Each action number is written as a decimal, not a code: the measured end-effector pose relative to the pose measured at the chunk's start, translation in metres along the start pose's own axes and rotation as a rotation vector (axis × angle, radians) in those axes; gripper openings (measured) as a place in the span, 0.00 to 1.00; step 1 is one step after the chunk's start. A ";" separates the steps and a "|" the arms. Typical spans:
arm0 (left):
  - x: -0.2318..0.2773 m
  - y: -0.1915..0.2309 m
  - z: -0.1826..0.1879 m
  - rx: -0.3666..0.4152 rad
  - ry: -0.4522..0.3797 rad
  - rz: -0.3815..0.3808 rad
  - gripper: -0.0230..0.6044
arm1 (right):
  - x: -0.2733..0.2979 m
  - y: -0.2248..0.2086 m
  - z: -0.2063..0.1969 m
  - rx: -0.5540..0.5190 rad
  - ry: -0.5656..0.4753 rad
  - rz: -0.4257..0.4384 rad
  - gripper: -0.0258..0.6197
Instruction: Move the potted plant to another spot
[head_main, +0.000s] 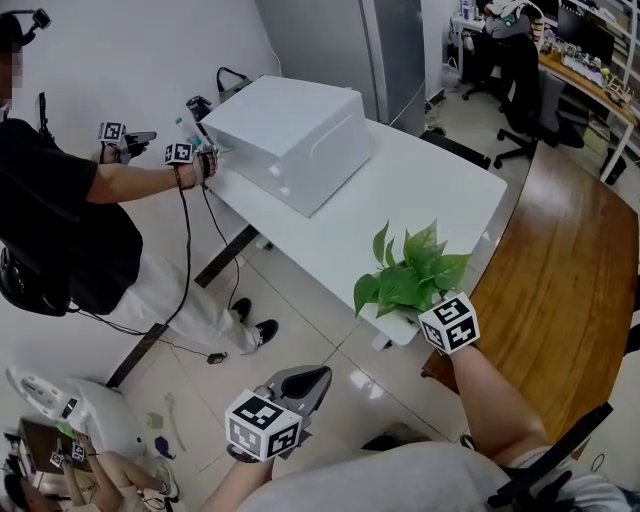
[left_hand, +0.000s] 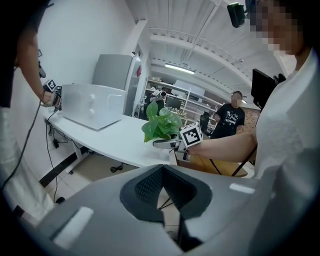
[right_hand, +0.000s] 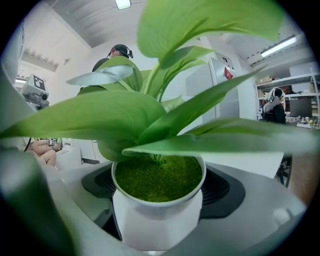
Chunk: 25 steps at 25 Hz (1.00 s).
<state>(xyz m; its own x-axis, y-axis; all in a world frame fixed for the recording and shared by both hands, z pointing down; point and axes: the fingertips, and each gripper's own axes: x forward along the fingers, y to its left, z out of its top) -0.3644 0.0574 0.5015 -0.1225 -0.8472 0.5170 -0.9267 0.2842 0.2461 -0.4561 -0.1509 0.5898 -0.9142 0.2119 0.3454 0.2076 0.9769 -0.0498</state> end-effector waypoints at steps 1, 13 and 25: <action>-0.002 0.003 -0.001 -0.003 0.002 0.003 0.03 | 0.003 0.002 0.001 0.000 0.000 0.001 0.78; -0.002 0.030 -0.004 -0.031 -0.003 0.007 0.03 | 0.031 -0.004 -0.010 -0.040 0.038 0.001 0.78; -0.006 0.041 0.005 -0.032 -0.024 0.002 0.03 | 0.035 0.004 -0.007 -0.044 0.064 0.036 0.85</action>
<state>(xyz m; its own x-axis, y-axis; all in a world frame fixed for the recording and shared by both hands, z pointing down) -0.4032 0.0719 0.5040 -0.1338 -0.8571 0.4975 -0.9147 0.3000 0.2708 -0.4851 -0.1398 0.6086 -0.8819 0.2438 0.4035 0.2565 0.9663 -0.0231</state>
